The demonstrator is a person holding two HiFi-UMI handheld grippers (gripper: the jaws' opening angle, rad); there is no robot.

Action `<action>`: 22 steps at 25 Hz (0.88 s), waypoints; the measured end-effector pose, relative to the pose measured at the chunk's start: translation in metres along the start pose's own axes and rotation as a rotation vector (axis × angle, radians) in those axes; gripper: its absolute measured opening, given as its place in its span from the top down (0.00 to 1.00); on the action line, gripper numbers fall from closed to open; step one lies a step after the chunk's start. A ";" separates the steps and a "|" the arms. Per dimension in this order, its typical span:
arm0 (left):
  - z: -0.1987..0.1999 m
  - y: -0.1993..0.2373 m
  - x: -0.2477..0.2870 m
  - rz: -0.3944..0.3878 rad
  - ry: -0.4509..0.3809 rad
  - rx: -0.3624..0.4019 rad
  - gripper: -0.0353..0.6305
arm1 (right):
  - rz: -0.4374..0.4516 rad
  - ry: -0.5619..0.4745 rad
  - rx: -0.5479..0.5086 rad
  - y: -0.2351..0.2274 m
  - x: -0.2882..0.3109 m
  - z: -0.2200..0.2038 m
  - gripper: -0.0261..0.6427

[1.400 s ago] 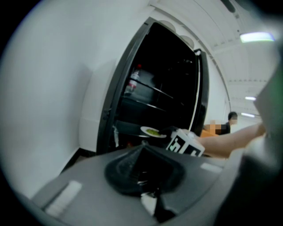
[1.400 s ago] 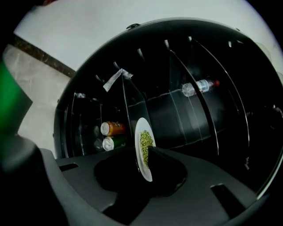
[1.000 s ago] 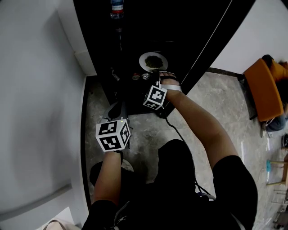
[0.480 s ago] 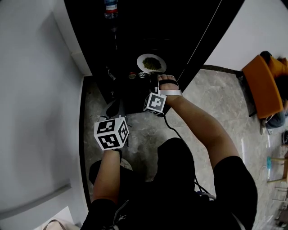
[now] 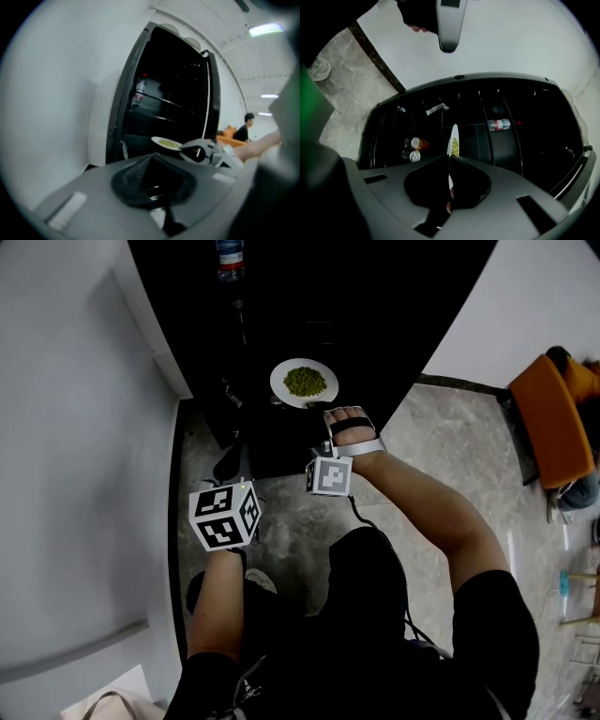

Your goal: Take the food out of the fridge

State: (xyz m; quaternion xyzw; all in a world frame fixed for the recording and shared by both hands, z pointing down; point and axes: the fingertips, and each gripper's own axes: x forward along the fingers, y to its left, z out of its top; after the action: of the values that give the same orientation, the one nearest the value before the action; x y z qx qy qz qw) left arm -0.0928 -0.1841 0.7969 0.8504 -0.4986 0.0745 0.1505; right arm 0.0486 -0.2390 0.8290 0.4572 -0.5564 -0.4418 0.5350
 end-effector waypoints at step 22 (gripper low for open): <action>0.094 -0.041 -0.024 -0.036 0.008 0.075 0.95 | 0.065 -0.049 -0.011 -0.074 -0.100 0.012 0.95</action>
State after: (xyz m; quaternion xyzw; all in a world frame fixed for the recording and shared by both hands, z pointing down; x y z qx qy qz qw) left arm -0.0708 -0.1763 0.6936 0.8640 -0.4794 0.0939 0.1220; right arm 0.0405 -0.1553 0.7365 0.4250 -0.5812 -0.4385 0.5378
